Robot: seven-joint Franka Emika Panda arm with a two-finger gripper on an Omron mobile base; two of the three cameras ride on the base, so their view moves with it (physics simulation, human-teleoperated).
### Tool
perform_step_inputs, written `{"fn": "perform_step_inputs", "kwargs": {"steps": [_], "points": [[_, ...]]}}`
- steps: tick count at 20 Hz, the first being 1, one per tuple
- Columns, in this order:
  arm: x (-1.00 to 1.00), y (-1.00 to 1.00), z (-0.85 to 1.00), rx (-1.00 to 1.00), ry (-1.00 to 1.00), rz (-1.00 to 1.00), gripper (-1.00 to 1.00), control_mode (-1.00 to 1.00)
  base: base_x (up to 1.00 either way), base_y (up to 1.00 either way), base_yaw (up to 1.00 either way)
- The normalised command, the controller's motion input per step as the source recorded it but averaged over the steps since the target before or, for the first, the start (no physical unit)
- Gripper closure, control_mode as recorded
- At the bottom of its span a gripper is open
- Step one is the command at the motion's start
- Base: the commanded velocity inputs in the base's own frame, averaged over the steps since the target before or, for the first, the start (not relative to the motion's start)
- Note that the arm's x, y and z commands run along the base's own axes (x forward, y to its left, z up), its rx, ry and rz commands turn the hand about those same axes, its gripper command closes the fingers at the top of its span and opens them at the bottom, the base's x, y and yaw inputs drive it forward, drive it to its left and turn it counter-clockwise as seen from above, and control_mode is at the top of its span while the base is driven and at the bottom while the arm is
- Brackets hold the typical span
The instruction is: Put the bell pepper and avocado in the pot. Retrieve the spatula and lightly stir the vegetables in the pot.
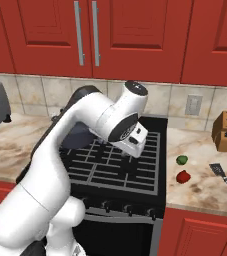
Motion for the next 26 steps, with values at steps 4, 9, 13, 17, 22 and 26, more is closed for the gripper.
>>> {"fn": "perform_step_inputs", "kwargs": {"steps": [4,9,13,17,22,26], "points": [[-0.28,-0.98,-0.57,0.06,0.06,0.0,-1.0,-1.0,0.0,0.0,0.0],[0.02,-0.63,-0.58,-0.06,0.12,0.0,-1.0,-1.0,0.0,0.0,0.0],[0.79,-0.48,-0.05,-0.15,0.19,0.02,-1.0,-1.0,0.0,0.0,0.0],[0.96,-0.6,0.02,-0.15,0.23,0.0,-1.0,-1.0,0.0,0.0,0.0],[0.76,-0.79,-0.29,-0.02,0.12,0.0,-1.0,-1.0,0.0,0.0,0.0],[0.63,-0.81,-0.57,0.0,0.01,0.0,-1.0,-1.0,0.0,0.0,0.0]]}}
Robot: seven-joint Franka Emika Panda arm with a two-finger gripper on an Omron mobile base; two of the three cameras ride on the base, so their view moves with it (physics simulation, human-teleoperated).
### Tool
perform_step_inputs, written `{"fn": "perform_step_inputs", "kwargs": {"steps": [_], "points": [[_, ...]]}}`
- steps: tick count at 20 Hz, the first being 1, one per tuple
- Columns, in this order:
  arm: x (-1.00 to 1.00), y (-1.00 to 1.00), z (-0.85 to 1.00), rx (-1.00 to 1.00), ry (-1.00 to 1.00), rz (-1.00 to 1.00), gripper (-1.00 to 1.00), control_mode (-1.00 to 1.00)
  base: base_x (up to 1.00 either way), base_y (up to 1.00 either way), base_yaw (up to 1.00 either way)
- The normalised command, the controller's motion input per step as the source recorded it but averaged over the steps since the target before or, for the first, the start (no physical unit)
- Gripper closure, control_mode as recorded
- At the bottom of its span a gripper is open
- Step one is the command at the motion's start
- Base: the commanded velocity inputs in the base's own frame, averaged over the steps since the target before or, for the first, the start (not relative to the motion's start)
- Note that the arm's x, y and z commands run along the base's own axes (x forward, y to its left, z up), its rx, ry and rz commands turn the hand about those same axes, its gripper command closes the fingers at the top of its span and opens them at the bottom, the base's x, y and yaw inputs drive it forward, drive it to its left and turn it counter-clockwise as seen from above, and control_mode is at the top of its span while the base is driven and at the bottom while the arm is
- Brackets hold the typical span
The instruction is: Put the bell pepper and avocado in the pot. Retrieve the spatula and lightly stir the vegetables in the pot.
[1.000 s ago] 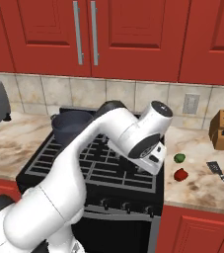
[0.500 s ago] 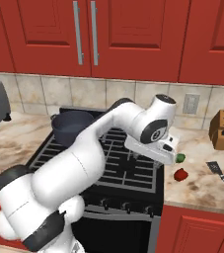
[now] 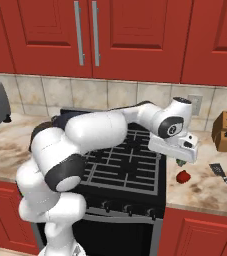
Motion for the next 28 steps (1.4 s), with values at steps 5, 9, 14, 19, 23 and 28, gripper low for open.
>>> {"fn": "perform_step_inputs", "kwargs": {"steps": [5,9,14,19,23,28], "points": [[0.85,-0.62,-0.39,0.0,0.01,0.03,-1.0,-1.0,0.0,0.0,0.0],[0.43,-0.41,-0.25,0.0,-0.01,0.01,-1.0,-1.0,0.0,0.0,0.0],[0.0,-0.24,-0.01,0.0,0.0,0.0,-1.0,-1.0,0.0,0.0,0.0],[-0.01,-0.01,0.0,0.02,0.0,0.0,-1.0,-1.0,0.0,0.0,0.0],[-0.08,0.18,-0.19,0.03,0.0,0.0,-1.0,-1.0,0.0,0.0,0.0],[-0.01,0.33,-0.46,0.0,0.0,0.0,-1.0,-1.0,0.0,0.0,0.0]]}}
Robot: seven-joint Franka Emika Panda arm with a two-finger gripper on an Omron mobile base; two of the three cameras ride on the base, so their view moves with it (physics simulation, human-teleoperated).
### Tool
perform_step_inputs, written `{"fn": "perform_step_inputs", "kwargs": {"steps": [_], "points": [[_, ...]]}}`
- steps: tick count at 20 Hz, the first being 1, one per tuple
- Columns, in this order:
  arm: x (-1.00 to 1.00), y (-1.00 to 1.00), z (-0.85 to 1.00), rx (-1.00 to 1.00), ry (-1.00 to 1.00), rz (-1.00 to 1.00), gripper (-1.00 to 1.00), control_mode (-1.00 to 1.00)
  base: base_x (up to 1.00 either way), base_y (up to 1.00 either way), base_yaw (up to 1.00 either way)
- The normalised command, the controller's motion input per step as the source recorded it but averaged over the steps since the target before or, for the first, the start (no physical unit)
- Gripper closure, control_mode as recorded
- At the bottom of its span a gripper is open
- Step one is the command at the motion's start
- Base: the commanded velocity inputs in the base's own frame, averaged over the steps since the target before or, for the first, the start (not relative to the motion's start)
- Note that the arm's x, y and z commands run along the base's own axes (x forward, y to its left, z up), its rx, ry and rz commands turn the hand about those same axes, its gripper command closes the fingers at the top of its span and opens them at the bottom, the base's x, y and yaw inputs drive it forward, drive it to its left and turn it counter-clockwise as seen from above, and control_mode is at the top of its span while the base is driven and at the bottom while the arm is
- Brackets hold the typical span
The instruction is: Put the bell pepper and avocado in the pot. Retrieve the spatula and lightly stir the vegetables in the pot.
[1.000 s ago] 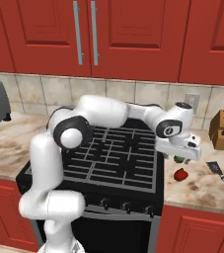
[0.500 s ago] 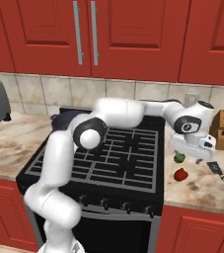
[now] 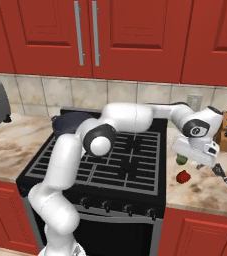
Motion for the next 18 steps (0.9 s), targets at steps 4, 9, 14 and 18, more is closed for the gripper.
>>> {"fn": "perform_step_inputs", "kwargs": {"steps": [4,9,14,18], "points": [[0.0,0.19,-0.51,0.0,0.0,0.0,-1.0,-1.0,0.0,0.0,0.0],[0.0,0.0,-0.4,0.0,0.02,0.0,-1.0,-1.0,0.0,0.0,0.0],[0.0,0.0,-0.38,0.0,0.16,0.0,-1.0,-1.0,0.0,0.0,0.0],[0.0,0.01,-0.24,0.0,0.15,0.0,-1.0,-1.0,0.0,0.0,0.0]]}}
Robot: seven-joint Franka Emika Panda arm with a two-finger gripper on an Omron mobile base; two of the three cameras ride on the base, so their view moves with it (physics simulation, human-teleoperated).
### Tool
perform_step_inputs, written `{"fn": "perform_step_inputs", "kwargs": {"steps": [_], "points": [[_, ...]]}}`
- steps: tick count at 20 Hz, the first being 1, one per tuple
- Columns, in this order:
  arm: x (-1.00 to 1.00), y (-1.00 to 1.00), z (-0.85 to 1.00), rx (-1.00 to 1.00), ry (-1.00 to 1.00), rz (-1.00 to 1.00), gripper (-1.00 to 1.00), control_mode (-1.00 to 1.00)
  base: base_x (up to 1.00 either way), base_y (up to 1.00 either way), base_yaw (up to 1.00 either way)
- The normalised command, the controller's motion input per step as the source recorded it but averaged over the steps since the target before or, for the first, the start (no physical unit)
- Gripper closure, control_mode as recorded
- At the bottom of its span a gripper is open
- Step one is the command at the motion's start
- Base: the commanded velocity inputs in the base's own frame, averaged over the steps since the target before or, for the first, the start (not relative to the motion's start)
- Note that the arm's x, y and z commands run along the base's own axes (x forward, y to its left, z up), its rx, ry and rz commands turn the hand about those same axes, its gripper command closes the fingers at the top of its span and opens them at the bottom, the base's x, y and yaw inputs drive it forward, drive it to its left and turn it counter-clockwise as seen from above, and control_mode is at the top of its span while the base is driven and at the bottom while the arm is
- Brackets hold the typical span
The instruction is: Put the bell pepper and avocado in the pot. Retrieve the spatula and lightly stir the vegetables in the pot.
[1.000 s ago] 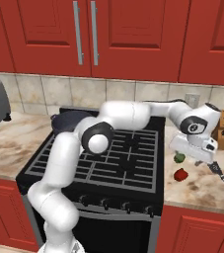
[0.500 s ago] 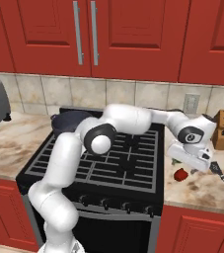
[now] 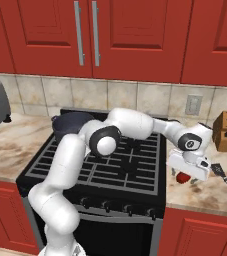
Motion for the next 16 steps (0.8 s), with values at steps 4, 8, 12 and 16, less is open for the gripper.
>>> {"fn": "perform_step_inputs", "kwargs": {"steps": [4,8,12,16], "points": [[0.0,0.0,-0.07,0.01,0.08,0.0,-1.0,-1.0,0.0,0.0,0.0],[0.0,0.0,-0.01,0.0,0.0,0.0,-1.0,-1.0,0.0,0.0,0.0],[0.0,0.03,-0.24,0.03,0.0,0.0,-1.0,-1.0,0.0,0.0,0.0],[0.0,0.05,-0.27,0.05,0.0,0.0,-1.0,-1.0,0.0,0.0,0.0]]}}
